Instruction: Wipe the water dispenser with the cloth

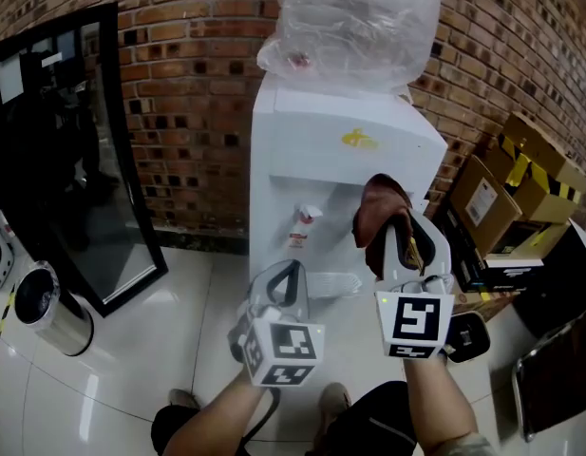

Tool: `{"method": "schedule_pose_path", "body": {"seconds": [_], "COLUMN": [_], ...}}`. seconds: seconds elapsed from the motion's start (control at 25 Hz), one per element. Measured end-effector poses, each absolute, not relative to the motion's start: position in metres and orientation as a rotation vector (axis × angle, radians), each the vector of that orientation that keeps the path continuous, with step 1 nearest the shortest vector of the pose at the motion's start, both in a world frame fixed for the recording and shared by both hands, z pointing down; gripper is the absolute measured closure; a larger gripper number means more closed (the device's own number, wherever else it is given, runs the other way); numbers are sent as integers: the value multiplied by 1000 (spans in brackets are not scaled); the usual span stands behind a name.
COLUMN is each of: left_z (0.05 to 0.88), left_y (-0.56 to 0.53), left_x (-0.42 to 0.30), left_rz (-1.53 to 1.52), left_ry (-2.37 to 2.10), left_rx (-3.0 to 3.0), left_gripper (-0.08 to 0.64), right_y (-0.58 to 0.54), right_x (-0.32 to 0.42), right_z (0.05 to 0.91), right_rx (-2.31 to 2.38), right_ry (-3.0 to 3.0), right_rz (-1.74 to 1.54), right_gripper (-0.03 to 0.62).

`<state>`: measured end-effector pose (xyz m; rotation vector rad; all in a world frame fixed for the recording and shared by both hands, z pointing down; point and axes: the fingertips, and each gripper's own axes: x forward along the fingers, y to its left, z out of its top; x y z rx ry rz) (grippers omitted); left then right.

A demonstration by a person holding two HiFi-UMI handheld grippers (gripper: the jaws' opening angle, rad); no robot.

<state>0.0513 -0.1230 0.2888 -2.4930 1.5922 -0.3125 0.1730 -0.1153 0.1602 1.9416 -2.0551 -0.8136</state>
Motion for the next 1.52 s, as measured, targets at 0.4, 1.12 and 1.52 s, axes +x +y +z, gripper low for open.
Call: {"method": "schedule_pose_path", "body": {"seconds": [0.4, 1.12, 1.52], "left_z": [279, 274, 293], "left_y": [-127, -135, -139], "left_x": [-56, -87, -66], "left_rz": [-283, -233, -322], "left_ry": [1764, 1754, 1713], "left_rx": [-2391, -2421, -2438], "left_gripper": [560, 560, 560], "right_y": [-119, -172, -188], "right_x": [29, 0, 24], "right_z": [171, 247, 295], "right_rx": [1724, 1763, 1789], "right_ry": [-2209, -2043, -2090], "right_rz": [-917, -765, -613], "right_gripper": [520, 520, 520]}}
